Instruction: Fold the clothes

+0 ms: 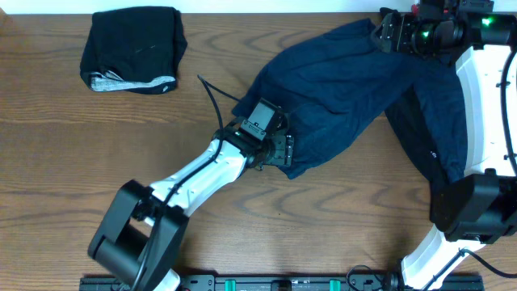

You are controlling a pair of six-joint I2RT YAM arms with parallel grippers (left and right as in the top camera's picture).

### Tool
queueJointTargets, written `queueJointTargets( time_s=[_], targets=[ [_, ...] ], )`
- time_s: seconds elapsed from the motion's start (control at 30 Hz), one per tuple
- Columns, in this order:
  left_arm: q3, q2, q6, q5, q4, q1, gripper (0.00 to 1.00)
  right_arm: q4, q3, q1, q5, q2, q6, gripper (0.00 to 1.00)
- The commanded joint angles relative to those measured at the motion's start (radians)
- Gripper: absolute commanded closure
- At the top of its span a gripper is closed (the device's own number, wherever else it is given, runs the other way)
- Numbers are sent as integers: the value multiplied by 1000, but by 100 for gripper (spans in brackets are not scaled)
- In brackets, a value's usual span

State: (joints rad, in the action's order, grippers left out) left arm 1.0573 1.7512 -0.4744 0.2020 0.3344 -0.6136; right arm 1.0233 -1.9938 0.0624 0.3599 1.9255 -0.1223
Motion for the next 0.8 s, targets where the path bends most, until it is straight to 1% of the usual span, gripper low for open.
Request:
queueJointTargets(
  time_s=[0.0, 0.07, 0.13, 0.17, 0.2, 0.23, 0.27, 0.3, 0.33, 0.47, 0.57, 0.67, 0.77],
  targets=[
    [7, 25, -68, -8, -21, -1, 24, 7, 2, 2, 3, 6, 5, 16],
    [7, 26, -82, -8, -40, -1, 25, 10, 2, 2, 3, 6, 7, 17],
    [7, 26, -85, 0, -60, -1, 32, 10, 2, 2, 3, 6, 7, 17],
    [7, 26, -85, 3, -66, -1, 37, 11, 2, 2, 3, 6, 7, 17],
    [7, 26, -85, 4, -69, -2, 50, 13, 2, 2, 3, 6, 8, 18],
    [7, 26, -85, 6, -72, -1, 58, 14, 2, 2, 3, 6, 8, 18],
    [7, 26, -85, 6, -76, -1, 71, 16, 2, 2, 3, 6, 8, 18],
    [7, 26, -84, 5, -80, -1, 79, 17, 2, 2, 3, 6, 8, 19],
    [7, 26, -85, -1, -85, 2, 94, 18, 2, 2, 3, 6, 8, 19],
    [16, -3, -84, -13, -101, 29, 94, 35, 5, 2, 3, 6, 27, 22],
    [40, -64, -58, -22, -102, 75, 94, 61, 6, 2, 2, 6, 50, 23],
    [70, -145, -45, -83, -105, 136, 94, 74, 6, 2, 3, 6, 53, 23],
    [93, -214, -16, -88, -130, 199, 94, 87, 8, 2, 3, 6, 53, 24]
  ],
)
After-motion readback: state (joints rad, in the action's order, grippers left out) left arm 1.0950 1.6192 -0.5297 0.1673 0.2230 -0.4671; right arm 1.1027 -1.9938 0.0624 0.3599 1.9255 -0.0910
